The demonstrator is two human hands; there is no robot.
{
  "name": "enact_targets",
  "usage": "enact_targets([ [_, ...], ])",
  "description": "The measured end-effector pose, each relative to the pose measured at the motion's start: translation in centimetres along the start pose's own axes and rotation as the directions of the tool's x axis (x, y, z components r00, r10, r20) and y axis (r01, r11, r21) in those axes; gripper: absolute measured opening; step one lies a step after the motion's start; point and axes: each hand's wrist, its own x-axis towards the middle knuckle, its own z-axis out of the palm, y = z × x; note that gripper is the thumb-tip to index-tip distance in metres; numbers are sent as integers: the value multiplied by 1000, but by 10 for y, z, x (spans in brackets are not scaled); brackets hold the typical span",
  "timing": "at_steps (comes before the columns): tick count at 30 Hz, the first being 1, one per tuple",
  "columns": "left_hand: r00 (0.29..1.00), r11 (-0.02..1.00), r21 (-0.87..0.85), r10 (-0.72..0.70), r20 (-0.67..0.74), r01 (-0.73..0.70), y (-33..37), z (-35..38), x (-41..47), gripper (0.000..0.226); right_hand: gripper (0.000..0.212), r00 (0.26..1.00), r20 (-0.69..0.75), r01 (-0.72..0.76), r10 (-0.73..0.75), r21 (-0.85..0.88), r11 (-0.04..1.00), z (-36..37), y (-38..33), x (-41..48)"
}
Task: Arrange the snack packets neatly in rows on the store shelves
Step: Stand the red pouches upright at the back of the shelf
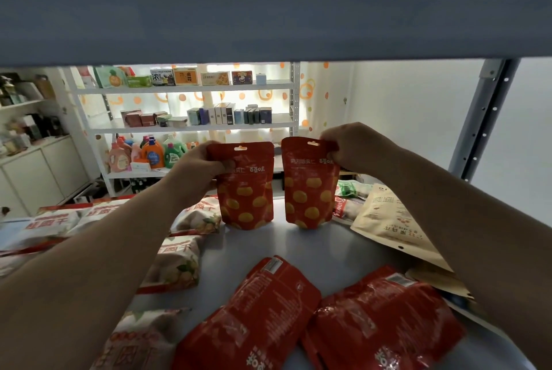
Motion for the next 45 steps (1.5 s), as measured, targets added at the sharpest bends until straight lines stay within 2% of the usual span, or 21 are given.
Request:
enact_targets([
  [8, 1000, 998, 56, -4, -12, 5, 1, 3, -2, 38, 21, 1000, -10, -14, 14, 27, 1000, 4, -12, 1],
  [12, 997, 990, 139, 26, -72, -16, 3, 2, -11, 47, 32, 998, 11, -58, 57, 96, 994, 4, -10, -7],
  [15, 981, 939, 341, 99, -166, -37, 6, 2, -25, 55, 50, 996, 22, -89, 87, 92, 992, 3, -10, -17],
  [19, 895, 766, 641, 318, -312, -48, 13, 6, -53, 69, 70, 996, -87, -23, 20, -33, 999, -5, -18, -36],
  [20, 885, 714, 698, 358, -296, -56, 15, 8, -65, 70, 70, 994, -105, 13, -18, -56, 998, -8, -24, -43],
  [22, 917, 605, 791, 360, -172, -89, 19, 18, -96, 68, 64, 992, -84, 92, -96, -49, 995, -13, -38, -59],
  [24, 967, 491, 865, 255, -28, -105, 17, 33, -132, 66, 56, 984, 5, 180, -180, 6, 984, -17, -52, -79],
  [26, 987, 358, 925, 136, 87, -130, 11, 50, -166, 67, 50, 966, 125, 219, -228, 81, 972, -17, -68, -104],
  [27, 987, 303, 940, 91, 134, -156, 7, 59, -180, 69, 49, 954, 184, 220, -238, 110, 969, -17, -76, -116],
  [30, 976, 259, 946, -46, 212, -193, -4, 79, -212, 82, 49, 923, 313, 204, -224, 94, 974, -12, -96, -149],
  [32, 970, 178, 962, -92, 225, -207, -13, 86, -228, 91, 54, 911, 389, 105, -133, 92, 990, -9, -104, -170],
  [34, 971, 151, 970, -116, 209, -191, -21, 89, -242, 100, 71, 900, 435, -62, 24, 73, 995, -6, -108, -195],
  [36, 973, 161, 969, -111, 205, -185, -28, 90, -253, 104, 90, 901, 409, -172, 146, 26, 985, 2, -116, -223],
  [40, 975, 213, 956, -49, 217, -202, -40, 94, -274, 115, 110, 926, 335, -165, 176, -60, 984, 27, -135, -261],
  [45, 972, 181, 955, 33, 235, -237, -55, 99, -298, 112, 113, 958, 235, -157, 163, -42, 987, 40, -139, -274],
])
